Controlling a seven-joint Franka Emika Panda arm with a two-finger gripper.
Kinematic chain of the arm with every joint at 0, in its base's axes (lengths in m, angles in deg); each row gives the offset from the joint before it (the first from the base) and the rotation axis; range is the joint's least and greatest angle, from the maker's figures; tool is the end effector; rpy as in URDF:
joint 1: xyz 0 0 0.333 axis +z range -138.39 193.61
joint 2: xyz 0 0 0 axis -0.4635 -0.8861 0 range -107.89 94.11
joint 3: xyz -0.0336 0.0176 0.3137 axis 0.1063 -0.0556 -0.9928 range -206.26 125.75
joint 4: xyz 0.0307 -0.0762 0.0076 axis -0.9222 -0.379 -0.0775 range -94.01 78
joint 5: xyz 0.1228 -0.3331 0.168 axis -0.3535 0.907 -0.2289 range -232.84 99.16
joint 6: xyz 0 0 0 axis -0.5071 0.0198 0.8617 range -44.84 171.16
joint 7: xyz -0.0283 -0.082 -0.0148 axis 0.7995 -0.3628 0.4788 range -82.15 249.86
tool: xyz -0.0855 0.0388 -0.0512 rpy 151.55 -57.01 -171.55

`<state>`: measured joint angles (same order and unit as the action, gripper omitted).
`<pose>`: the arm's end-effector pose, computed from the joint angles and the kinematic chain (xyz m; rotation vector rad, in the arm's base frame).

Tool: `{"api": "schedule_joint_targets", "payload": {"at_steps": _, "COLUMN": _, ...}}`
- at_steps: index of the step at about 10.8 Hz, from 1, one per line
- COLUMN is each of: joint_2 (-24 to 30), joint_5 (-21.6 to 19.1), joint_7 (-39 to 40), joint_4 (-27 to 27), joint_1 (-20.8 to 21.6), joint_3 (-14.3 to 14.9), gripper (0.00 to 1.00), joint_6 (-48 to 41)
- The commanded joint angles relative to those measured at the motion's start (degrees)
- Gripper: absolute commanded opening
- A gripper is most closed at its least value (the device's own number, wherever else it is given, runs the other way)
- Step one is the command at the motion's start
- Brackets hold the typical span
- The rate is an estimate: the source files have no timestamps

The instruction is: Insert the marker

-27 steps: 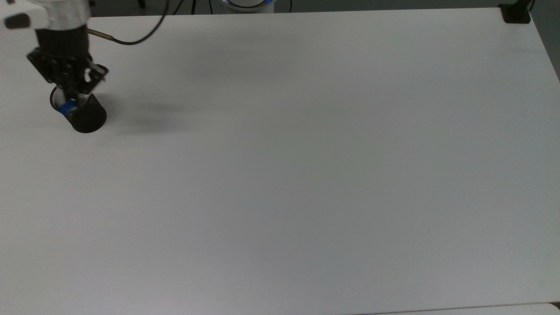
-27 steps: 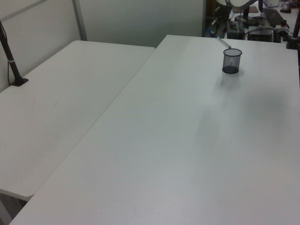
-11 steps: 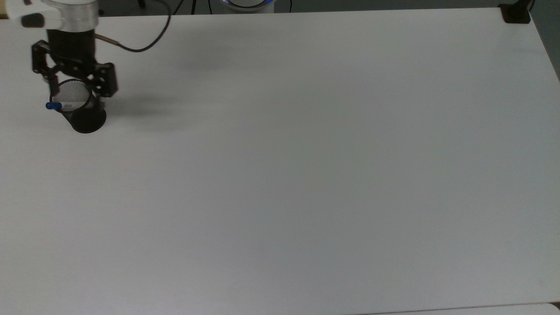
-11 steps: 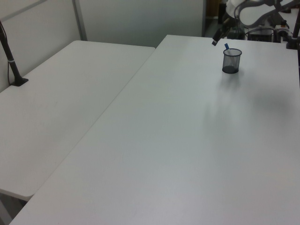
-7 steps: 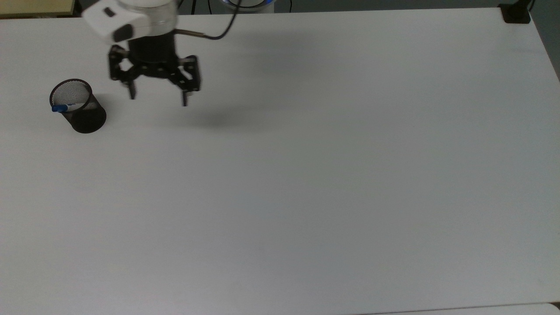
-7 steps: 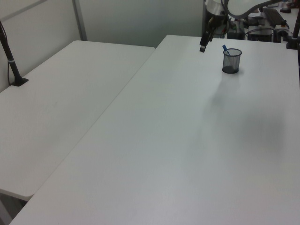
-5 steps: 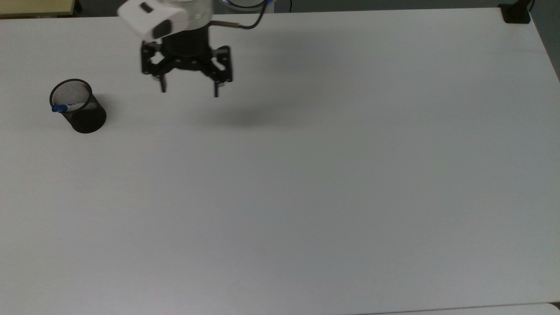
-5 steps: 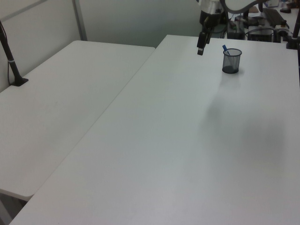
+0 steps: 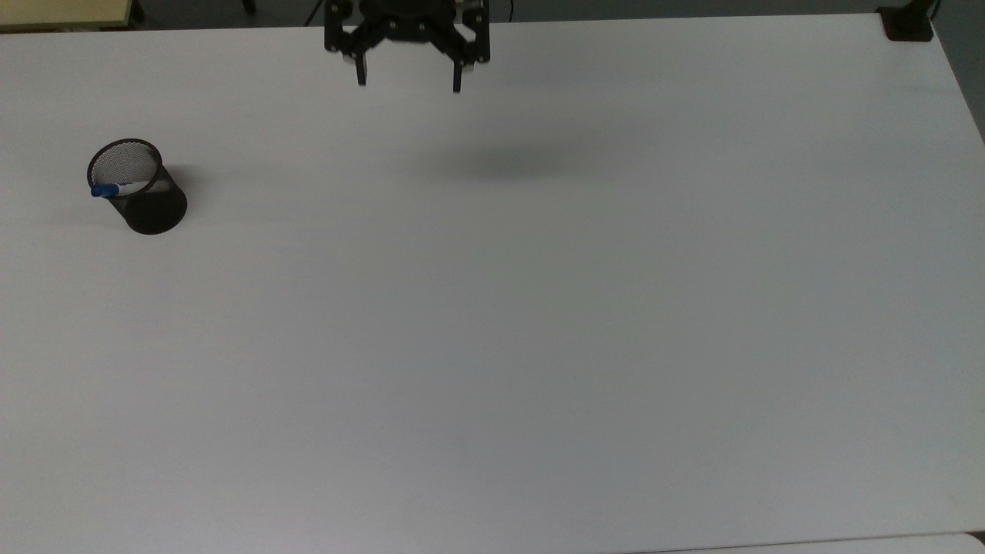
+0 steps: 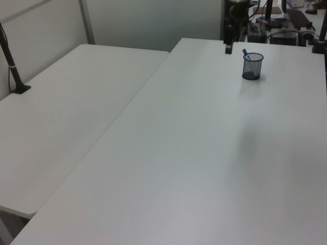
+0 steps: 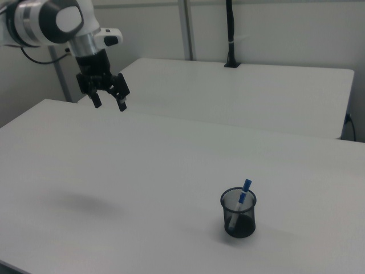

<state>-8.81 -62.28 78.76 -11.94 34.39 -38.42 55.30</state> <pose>0.5759 0.0429 0.5876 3.0653 0.0120 0.0984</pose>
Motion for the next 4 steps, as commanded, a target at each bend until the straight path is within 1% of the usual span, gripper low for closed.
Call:
{"api": "schedule_joint_targets", "payload": {"at_steps": 1, "joint_2": 3.2, "joint_5": -1.7, "joint_7": -0.6, "joint_4": -1.5, "joint_1": -0.2, "joint_3": 0.8, "gripper": 1.00, "joint_6": -3.9}}
{"api": "schedule_joint_targets", "payload": {"at_steps": 4, "joint_2": 3.2, "joint_5": -1.7, "joint_7": -0.2, "joint_4": -1.3, "joint_1": -0.1, "joint_3": 1.2, "gripper": 1.00, "joint_6": -4.1}}
